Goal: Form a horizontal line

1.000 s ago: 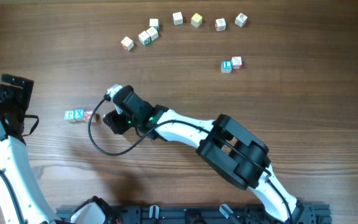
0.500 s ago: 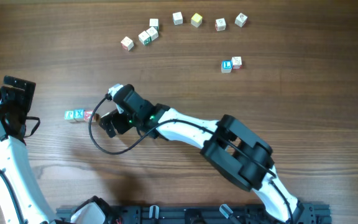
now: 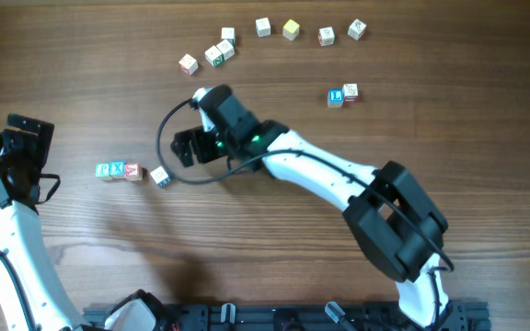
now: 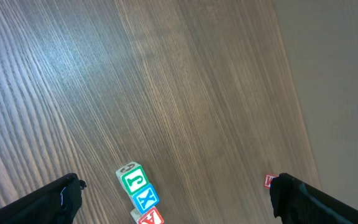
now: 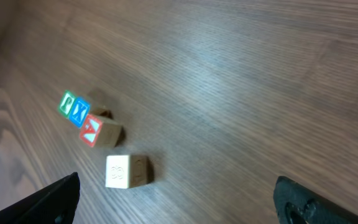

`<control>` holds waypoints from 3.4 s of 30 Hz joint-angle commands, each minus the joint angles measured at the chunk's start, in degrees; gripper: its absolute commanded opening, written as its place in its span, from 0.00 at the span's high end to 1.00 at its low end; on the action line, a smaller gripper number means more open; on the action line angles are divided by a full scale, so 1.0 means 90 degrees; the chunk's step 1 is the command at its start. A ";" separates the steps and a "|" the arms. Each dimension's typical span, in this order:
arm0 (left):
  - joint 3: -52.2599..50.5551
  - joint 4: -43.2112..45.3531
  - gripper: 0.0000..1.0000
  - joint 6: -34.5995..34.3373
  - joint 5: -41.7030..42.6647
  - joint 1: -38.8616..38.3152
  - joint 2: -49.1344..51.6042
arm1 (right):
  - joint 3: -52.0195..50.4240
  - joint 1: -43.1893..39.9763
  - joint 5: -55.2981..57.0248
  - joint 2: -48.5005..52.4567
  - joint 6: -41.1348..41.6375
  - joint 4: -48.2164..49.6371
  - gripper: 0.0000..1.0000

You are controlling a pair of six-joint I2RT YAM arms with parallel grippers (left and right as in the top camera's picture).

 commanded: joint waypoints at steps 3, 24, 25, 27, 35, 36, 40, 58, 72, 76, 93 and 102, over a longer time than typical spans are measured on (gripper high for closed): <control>0.0109 -0.0002 0.00 -0.0058 0.0051 0.0027 -0.0005 | 0.0046 -0.0656 -0.1314 -0.0432 0.0163 0.0063 0.00; 0.0109 -0.0002 0.00 -0.0058 0.0051 0.0027 -0.0005 | 0.0044 -0.1557 -0.1353 -0.0653 0.0160 -0.0624 0.00; 0.0109 -0.0002 0.00 -0.0058 0.0051 0.0027 -0.0005 | 0.0044 -0.1583 -0.1341 -0.0653 0.0155 -0.0644 0.00; 0.0109 -0.0002 0.00 -0.0058 0.0051 0.0027 -0.0005 | 0.0044 -0.1632 -0.1343 -0.0653 0.0158 -0.0678 0.00; 0.0109 -0.0002 0.00 -0.0058 0.0051 0.0027 -0.0005 | 0.0046 -0.2183 -0.1341 -0.0687 -0.0345 -0.1243 0.00; 0.0109 -0.0002 0.00 -0.0058 0.0051 0.0027 -0.0005 | 0.0046 -0.2353 -0.1251 -0.0729 -0.0478 -0.1375 0.00; 0.0109 -0.0002 0.00 -0.0058 0.0051 0.0027 -0.0005 | 0.0046 -0.2783 -0.0585 -0.0857 -0.0617 -0.1656 0.00; 0.0109 -0.0002 0.00 -0.0058 0.0051 0.0027 -0.0005 | -0.0010 -0.3237 0.1634 -0.0296 -0.1066 -0.1396 0.00; 0.0109 -0.0002 0.00 -0.0058 0.0051 0.0027 -0.0005 | -0.0010 -0.3235 0.1523 0.0318 -0.1175 -0.1348 0.01; 0.0109 -0.0002 0.00 -0.0058 0.0051 0.0027 -0.0005 | -0.0010 -0.3235 0.1396 0.0517 -0.1178 -0.1404 0.05; 0.0109 -0.0002 0.00 -0.0058 0.0051 0.0027 -0.0005 | 0.0007 -0.3235 0.0971 0.0563 -0.1163 -0.1535 0.71; 0.0109 -0.0002 0.00 -0.0058 0.0051 0.0027 -0.0005 | 0.0104 -0.3179 -0.1868 0.0391 -0.0765 -0.1622 0.72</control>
